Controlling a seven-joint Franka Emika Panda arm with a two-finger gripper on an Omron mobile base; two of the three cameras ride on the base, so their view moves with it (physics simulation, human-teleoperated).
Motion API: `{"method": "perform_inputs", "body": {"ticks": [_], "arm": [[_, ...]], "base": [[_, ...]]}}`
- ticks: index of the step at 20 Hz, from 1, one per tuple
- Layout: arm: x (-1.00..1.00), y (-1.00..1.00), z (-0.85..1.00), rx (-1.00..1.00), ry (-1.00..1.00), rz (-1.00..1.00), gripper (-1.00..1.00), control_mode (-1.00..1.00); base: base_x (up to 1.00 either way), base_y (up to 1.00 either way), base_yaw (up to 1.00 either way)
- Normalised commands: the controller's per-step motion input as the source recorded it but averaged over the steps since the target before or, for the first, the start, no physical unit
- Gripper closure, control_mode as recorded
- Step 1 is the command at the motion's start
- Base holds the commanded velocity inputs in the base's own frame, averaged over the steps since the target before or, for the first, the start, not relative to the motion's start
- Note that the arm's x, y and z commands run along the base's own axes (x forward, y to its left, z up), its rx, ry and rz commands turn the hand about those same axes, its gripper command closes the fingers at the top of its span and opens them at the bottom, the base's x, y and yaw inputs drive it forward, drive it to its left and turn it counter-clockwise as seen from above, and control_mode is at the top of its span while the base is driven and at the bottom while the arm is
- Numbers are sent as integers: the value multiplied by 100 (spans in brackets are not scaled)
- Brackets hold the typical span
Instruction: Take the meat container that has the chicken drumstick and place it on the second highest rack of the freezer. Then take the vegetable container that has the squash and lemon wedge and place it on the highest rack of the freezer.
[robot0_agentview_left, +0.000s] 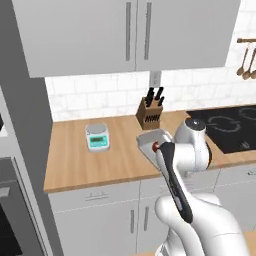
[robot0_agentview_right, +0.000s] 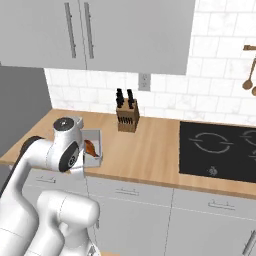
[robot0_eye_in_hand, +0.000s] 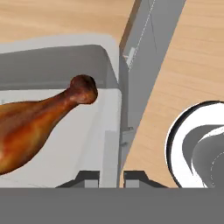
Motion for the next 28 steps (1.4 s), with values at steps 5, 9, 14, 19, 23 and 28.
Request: {"method": "perform_inputs", "body": {"ticks": [5,9,14,19,23,28], "arm": [[0,0,0,0,0,0,100,100],[0,0,0,0,0,0,100,100],[0,0,0,0,0,0,100,100],[0,0,0,0,0,0,100,100],[0,0,0,0,0,0,100,100],[0,0,0,0,0,0,100,100]], "base": [[-100,34,30],[-95,32,55],[-61,63,67],[6,100,47],[58,100,11],[74,100,0]]}}
